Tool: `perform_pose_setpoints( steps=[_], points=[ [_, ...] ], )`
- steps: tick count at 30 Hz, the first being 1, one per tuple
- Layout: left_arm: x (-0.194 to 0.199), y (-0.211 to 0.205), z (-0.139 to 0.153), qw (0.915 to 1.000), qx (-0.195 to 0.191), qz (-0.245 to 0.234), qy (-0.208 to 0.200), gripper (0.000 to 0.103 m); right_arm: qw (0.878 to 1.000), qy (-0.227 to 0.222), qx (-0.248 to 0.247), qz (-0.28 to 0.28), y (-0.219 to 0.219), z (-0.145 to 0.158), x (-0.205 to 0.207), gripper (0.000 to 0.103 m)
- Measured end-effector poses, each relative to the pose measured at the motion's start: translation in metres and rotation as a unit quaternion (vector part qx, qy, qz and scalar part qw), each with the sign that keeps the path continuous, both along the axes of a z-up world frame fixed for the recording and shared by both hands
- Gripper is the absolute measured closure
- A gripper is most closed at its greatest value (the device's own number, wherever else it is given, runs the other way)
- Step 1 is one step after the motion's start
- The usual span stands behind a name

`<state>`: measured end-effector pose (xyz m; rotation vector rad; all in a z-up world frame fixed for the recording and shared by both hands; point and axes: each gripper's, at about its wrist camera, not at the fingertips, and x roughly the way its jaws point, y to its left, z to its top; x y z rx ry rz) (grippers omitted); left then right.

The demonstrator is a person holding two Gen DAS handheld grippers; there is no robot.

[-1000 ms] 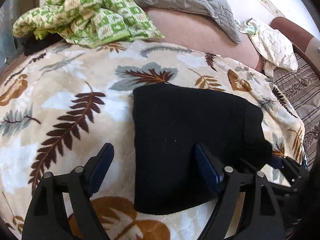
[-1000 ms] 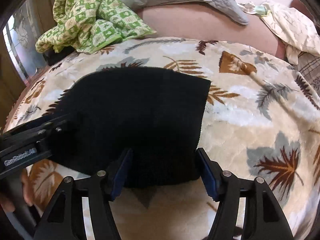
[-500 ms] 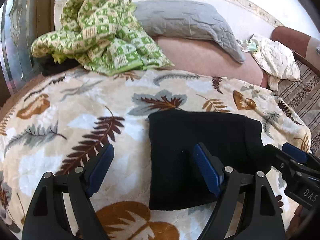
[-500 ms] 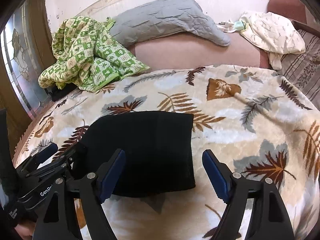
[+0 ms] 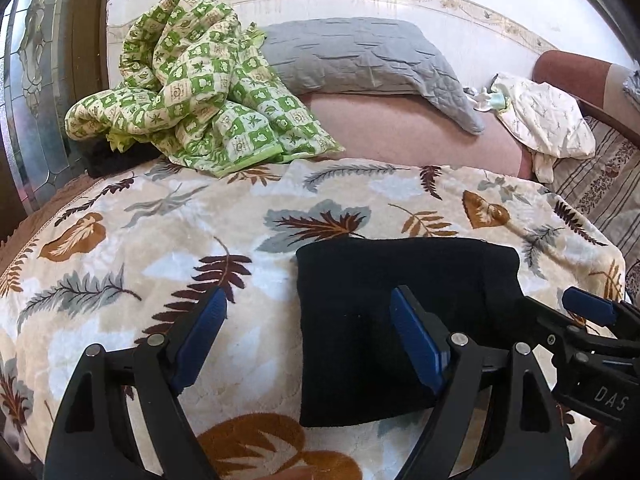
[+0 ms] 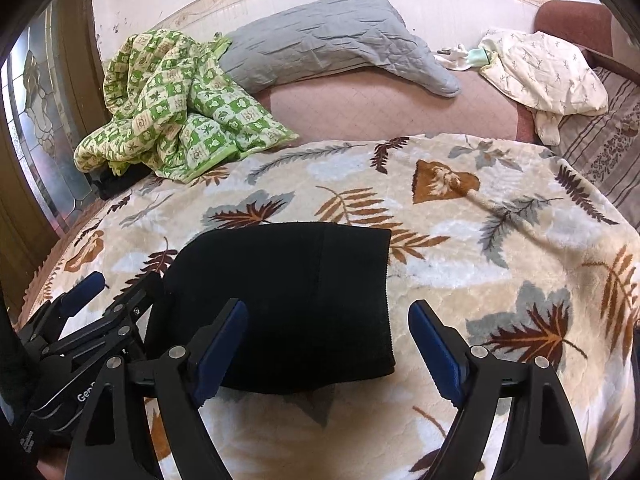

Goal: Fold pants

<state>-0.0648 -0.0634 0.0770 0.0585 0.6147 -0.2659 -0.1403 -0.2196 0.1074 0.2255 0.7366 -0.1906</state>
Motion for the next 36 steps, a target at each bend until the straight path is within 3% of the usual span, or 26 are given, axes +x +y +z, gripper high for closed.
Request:
perform_pose_setpoints(
  steps=[9,36],
  points=[
    [-0.0047,-0.0052,0.0030,0.9997,0.009,-0.014,-0.019,0.019,1.000,0.005,0.001,0.001,0.0000,-0.0017,0.0018,0.019],
    [-0.0015,-0.0040,0.0040,0.9998,-0.003,-0.015,-0.011,0.019,1.000,0.021,0.003,0.009,0.0001,-0.0082,0.0039,0.019]
  ],
)
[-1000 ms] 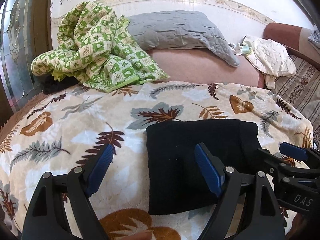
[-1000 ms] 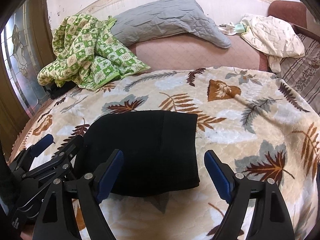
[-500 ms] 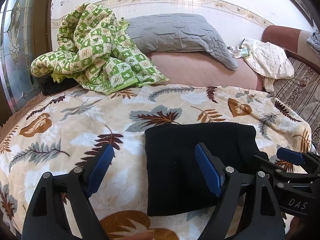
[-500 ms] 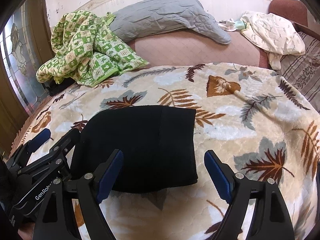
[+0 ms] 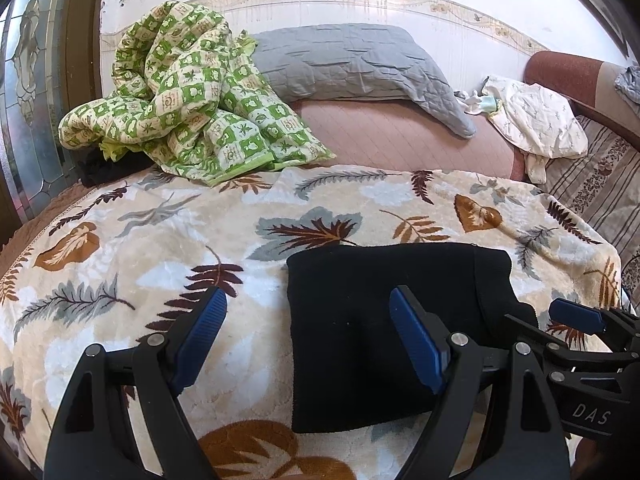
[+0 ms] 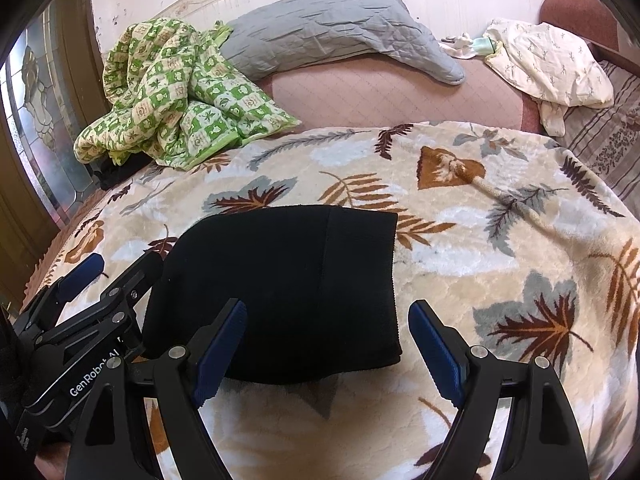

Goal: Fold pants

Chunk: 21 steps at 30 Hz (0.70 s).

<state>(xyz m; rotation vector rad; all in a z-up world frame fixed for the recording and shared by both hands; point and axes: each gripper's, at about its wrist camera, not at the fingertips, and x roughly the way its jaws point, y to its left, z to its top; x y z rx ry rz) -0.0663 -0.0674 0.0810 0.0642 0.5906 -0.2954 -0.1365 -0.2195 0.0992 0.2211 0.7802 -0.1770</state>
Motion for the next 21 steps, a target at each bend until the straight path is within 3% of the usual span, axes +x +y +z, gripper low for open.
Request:
perform_pose_setpoints(
  steps=[21],
  points=[
    [0.0004,-0.0001,-0.0009,1.0000,-0.001,-0.002,0.001,0.019,1.000,0.000,0.002,0.005,0.0026,0.0000,0.0045,0.019]
  ],
)
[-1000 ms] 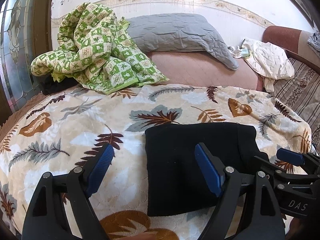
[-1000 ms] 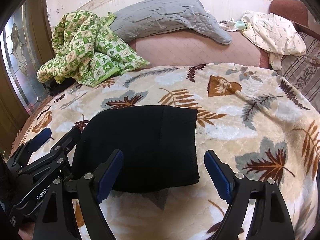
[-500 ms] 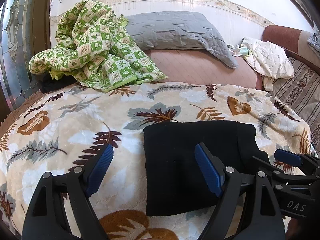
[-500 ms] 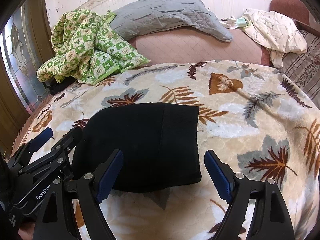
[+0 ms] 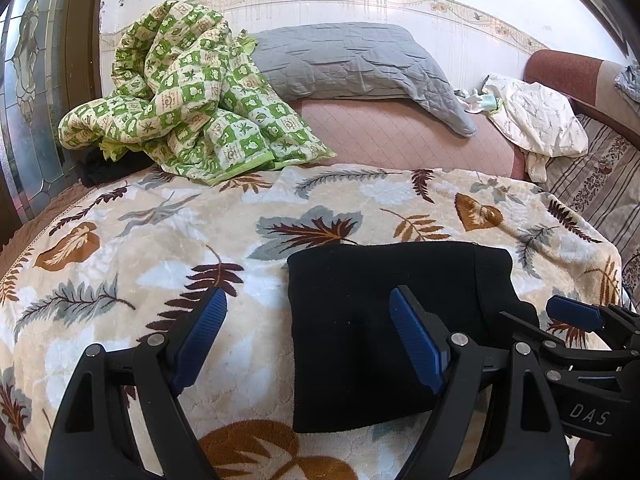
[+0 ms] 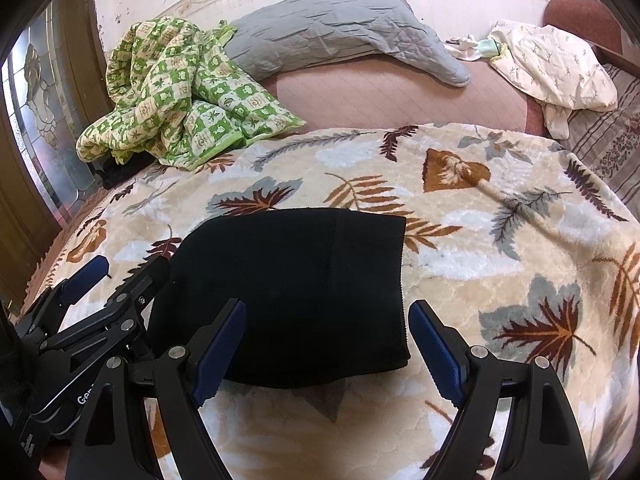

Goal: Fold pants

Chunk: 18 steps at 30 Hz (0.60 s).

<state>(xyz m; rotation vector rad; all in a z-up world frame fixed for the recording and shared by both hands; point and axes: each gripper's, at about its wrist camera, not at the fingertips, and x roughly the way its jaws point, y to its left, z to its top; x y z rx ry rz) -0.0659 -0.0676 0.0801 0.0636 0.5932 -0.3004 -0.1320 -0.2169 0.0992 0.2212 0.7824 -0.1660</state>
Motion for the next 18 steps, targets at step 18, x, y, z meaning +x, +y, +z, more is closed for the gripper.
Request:
perform_pose_setpoints(
  steps=[18],
  points=[
    [0.0005,0.0000,-0.0011,1.0000,0.000,-0.001,0.000,0.019,1.000,0.002,0.001,0.003,0.0021,-0.0022,0.0020,0.019]
  ],
)
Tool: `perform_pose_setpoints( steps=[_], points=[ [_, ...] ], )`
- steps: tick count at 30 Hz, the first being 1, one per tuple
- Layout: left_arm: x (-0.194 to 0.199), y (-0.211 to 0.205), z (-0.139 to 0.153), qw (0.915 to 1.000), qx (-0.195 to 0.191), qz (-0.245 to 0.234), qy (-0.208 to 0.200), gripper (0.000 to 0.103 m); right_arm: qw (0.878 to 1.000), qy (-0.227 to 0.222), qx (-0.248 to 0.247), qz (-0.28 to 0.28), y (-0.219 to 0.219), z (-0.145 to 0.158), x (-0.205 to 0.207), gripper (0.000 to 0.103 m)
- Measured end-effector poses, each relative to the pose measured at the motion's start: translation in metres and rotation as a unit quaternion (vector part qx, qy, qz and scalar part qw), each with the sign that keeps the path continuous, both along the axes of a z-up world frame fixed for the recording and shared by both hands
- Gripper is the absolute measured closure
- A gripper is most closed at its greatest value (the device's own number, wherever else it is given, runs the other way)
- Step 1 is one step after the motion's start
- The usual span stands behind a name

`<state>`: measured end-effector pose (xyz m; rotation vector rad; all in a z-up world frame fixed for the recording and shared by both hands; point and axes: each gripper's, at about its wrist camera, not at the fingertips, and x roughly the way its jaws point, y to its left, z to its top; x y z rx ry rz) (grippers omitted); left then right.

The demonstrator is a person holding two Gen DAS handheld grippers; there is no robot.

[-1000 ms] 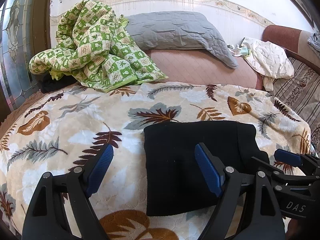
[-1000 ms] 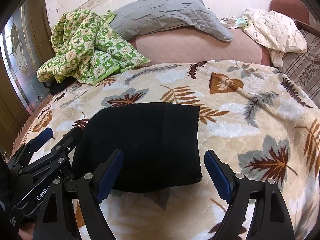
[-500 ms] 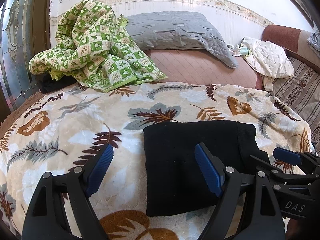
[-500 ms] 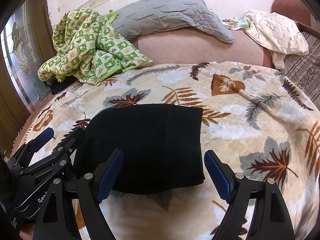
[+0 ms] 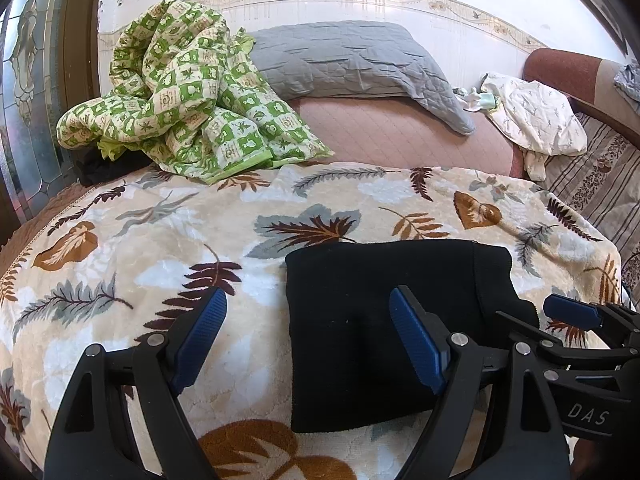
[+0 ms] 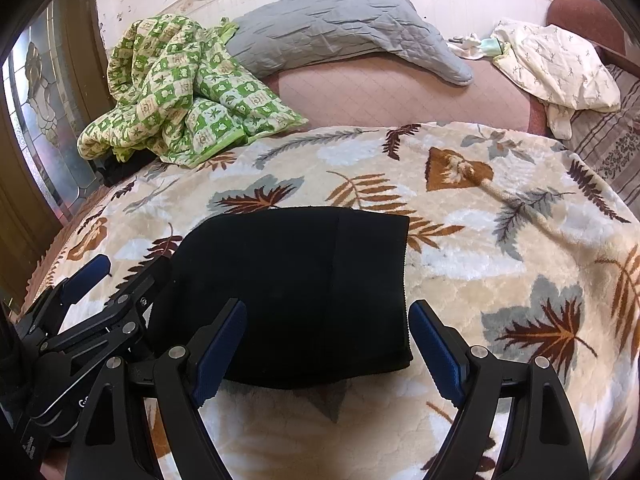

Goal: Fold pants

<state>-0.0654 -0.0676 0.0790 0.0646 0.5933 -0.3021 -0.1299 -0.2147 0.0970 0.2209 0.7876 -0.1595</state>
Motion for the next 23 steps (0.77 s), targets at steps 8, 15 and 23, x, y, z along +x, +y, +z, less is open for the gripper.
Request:
perform_pose_setpoints(
  steps=[8,15,23],
  points=[
    [0.0002,0.0002,-0.0002,1.0000,0.000,0.000,0.001,0.019,1.000,-0.002,0.000,0.002,0.0005,-0.0009,0.0000,0.019],
    [0.0001,0.0004,0.0007,1.0000,0.000,-0.001,-0.002,0.019,1.000,0.002,0.003,0.004,-0.0019,-0.0010,-0.0022,0.019],
    [-0.0046,0.0049,0.0021,1.0000,-0.008,-0.002,-0.003,0.019,1.000,-0.002,0.000,-0.002,-0.0083,0.0053,-0.0094,0.019]
  ],
)
